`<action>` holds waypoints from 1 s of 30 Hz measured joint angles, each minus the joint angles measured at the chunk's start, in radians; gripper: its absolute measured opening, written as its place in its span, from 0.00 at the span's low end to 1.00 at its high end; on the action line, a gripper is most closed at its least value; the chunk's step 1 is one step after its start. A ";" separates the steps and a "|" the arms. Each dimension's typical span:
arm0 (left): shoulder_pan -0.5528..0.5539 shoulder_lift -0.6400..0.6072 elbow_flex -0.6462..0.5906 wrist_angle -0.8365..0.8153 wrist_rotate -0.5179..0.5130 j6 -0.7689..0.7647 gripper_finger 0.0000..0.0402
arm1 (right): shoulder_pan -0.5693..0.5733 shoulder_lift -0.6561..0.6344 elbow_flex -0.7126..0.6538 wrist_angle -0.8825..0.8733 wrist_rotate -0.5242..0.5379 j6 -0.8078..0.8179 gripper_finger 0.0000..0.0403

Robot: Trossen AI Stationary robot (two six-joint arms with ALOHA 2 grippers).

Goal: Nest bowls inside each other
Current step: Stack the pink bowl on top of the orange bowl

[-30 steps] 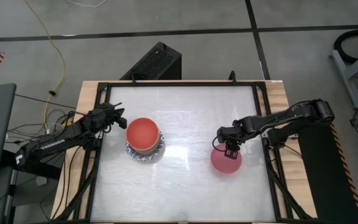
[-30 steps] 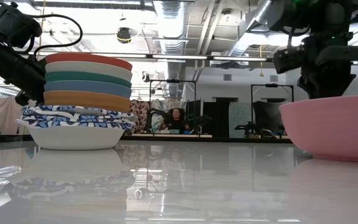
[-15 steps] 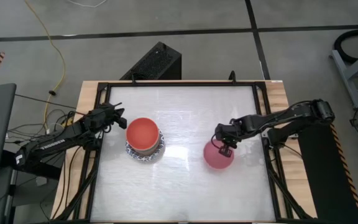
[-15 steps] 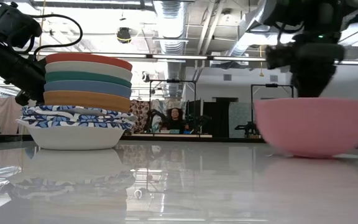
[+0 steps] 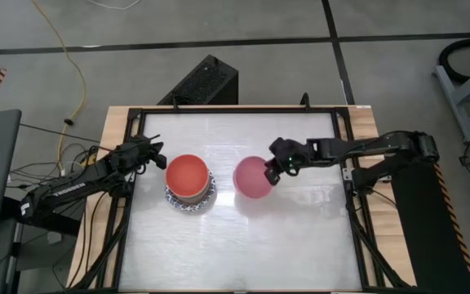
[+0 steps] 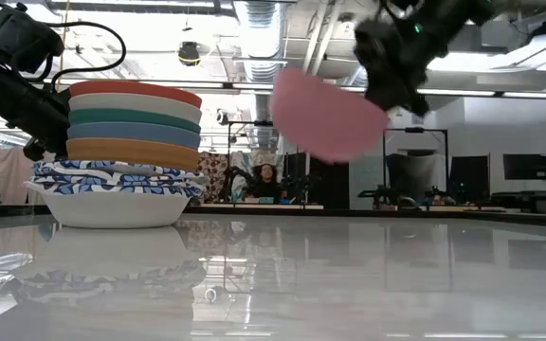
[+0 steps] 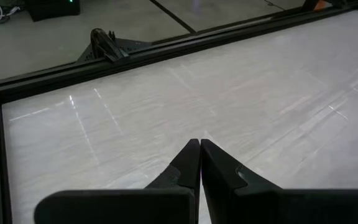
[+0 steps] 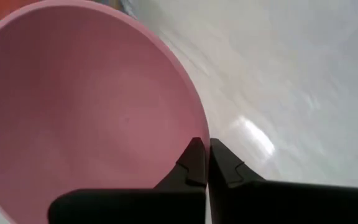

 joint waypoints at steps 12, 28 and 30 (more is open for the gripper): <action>0.000 0.000 0.000 0.000 0.000 0.000 0.00 | 0.000 0.000 0.290 0.094 0.012 -0.213 0.02; 0.000 0.007 0.000 0.000 0.003 0.002 0.00 | 0.000 0.408 0.757 0.040 -0.135 -0.394 0.02; 0.000 0.007 0.000 0.000 0.003 0.002 0.00 | -0.001 0.487 0.867 -0.017 -0.156 -0.422 0.02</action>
